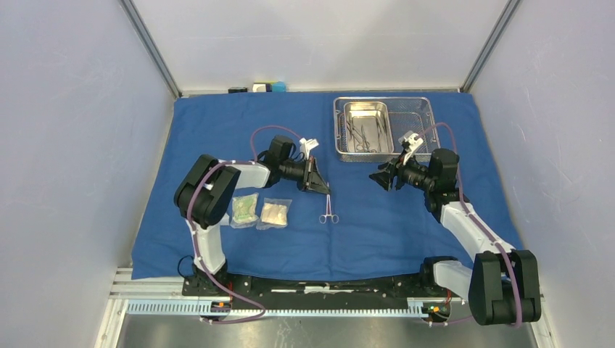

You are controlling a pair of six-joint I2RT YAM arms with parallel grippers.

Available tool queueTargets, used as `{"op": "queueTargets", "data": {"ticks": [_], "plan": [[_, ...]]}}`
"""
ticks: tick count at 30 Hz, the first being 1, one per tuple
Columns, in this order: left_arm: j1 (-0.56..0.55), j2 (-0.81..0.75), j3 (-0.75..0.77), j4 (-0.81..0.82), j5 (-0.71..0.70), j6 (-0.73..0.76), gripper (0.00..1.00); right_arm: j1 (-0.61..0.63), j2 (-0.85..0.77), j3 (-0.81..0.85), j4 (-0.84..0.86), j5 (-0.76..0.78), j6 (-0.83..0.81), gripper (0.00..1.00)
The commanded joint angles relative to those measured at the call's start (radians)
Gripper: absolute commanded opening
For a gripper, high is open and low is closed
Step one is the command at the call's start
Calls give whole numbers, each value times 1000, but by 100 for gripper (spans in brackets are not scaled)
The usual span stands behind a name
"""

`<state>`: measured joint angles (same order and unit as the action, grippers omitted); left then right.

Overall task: Open and lay out the surgical kit
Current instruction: Place the medical item in the surgical kit.

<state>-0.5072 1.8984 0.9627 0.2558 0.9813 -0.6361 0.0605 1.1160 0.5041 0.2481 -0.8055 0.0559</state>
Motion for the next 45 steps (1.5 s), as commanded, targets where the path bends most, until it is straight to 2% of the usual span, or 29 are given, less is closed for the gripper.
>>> {"op": "queueTargets", "data": {"ticks": [1,4,17,24,32,41,45], "plan": [[28,63,8,3,48,31,2,-6,-9,-5,12,20,-29,58],[30,85,31,-51,50,67,2,-5,-5,-8,15,20,-28,58],[38,129,66,-109,53,81,6,-7,-5,-23,25,32,-29,57],[38,148,83,-141,40,99,17,-10,-4,-25,26,32,-28,57],[39,155,99,-185,19,129,24,-9,4,-27,31,32,-27,57],[39,130,114,-250,-24,184,43,-9,1,-33,36,32,-22,56],[39,107,133,-331,-70,223,51,-10,-2,-35,39,31,-21,56]]}}
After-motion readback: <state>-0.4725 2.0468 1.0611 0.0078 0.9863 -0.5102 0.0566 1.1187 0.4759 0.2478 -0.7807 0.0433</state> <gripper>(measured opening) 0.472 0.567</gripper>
